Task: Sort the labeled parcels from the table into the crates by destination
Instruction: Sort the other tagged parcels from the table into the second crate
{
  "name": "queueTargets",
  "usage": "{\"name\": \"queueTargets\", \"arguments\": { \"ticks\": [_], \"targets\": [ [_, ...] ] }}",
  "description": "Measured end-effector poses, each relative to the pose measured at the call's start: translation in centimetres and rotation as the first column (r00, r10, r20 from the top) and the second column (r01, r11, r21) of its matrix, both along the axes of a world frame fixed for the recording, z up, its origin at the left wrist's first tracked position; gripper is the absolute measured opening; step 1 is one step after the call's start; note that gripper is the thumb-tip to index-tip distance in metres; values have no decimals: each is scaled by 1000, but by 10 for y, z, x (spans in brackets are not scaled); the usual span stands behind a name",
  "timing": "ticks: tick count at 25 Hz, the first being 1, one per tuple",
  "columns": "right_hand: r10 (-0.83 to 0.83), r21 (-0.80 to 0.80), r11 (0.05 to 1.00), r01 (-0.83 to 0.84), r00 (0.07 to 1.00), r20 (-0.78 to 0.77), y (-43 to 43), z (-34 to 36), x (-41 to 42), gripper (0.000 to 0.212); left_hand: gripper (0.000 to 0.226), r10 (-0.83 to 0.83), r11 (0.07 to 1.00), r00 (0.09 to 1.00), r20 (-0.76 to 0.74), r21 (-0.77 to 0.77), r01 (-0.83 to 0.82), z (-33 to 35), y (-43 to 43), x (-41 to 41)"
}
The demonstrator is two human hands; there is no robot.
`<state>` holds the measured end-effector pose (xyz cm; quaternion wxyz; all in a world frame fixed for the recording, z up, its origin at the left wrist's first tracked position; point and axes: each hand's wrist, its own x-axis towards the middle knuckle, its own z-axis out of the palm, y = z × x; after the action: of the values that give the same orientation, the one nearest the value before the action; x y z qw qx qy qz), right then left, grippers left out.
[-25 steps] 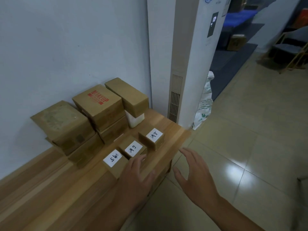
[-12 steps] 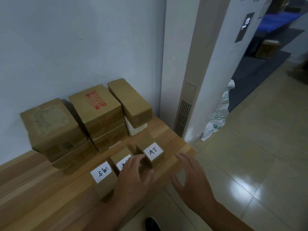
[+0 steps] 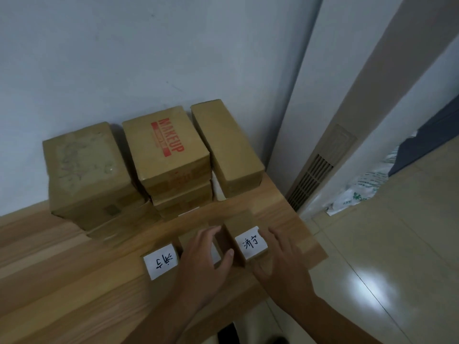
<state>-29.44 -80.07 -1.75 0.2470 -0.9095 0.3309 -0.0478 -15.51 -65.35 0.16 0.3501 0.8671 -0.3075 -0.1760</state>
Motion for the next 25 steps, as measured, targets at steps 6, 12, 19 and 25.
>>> {"name": "queueTargets", "arguments": {
  "ticks": [6, 12, 19, 25],
  "targets": [
    [137, 48, 990, -133, 987, -82, -17, -37, 41, 80, 52, 137, 991, 988, -71, 10, -136, -12, 3, 0],
    [296, 98, 955, -280, 926, -236, -34, -58, 49, 101, 50, 257, 966, 963, -76, 52, -253, -17, 9, -22],
    [-15, 699, 706, -114, 984, 175, -83, -21, 22, 63, 50, 306, 951, 950, -52, 46, -304, -8, -19, -45],
    [-267, 992, 31, -123, 955, 126, -123, 8, -8, 50, 84, 328, 938, 880, -345, 11, -345, 15, -67, -69]
  ]
}}
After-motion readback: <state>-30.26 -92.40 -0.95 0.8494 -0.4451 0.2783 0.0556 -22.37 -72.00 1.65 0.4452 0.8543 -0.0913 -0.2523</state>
